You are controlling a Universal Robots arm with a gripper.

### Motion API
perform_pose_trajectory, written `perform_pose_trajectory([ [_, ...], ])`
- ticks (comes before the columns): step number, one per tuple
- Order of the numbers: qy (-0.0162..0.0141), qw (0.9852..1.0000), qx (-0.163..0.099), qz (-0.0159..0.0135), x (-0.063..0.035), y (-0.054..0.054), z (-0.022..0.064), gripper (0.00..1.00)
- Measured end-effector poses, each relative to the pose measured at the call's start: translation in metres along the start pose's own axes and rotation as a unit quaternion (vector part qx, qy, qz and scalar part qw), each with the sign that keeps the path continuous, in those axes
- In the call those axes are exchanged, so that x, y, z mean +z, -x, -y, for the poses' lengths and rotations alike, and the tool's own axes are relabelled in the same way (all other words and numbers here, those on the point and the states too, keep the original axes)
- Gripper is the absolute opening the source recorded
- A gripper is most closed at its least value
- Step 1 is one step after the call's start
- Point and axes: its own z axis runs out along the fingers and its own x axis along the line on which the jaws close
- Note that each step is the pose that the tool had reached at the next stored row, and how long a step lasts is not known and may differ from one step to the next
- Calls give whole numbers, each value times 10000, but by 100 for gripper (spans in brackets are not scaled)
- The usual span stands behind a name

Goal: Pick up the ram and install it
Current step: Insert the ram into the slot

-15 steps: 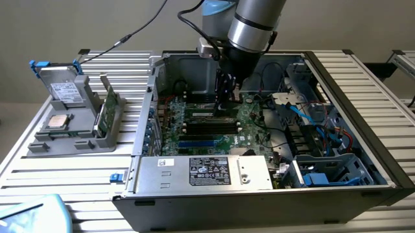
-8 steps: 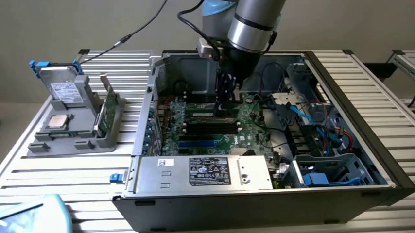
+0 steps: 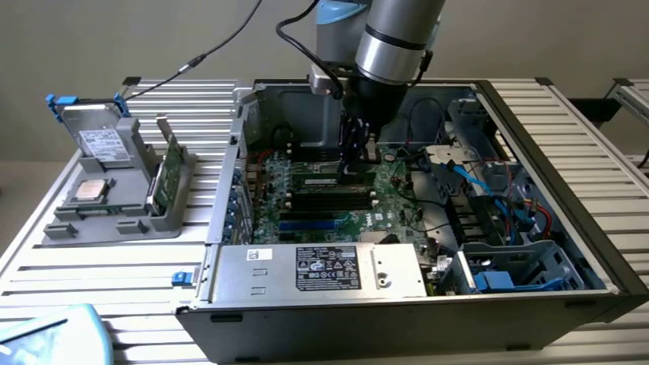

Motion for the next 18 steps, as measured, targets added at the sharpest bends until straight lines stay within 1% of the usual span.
perform_pose_trajectory([
  [2,-4,10000,5,3,1,1,0,14],
  [3,-18,10000,6,6,1,-1,-1,14],
  [4,-40,10000,7,10,1,-4,-1,14],
  [6,-115,9999,10,25,2,-13,-2,14],
  [8,-180,9998,14,29,5,-21,-4,14],
  [9,-200,9998,16,31,8,-20,-8,14],
  [11,-228,9997,25,32,13,-19,-21,14],
  [12,-236,9997,38,33,16,-18,-28,14],
  [14,-242,9997,77,41,25,-14,-38,14],
  [16,-250,9996,137,55,40,-11,-38,14],
  [18,-248,9995,194,75,61,-9,-36,14],
])
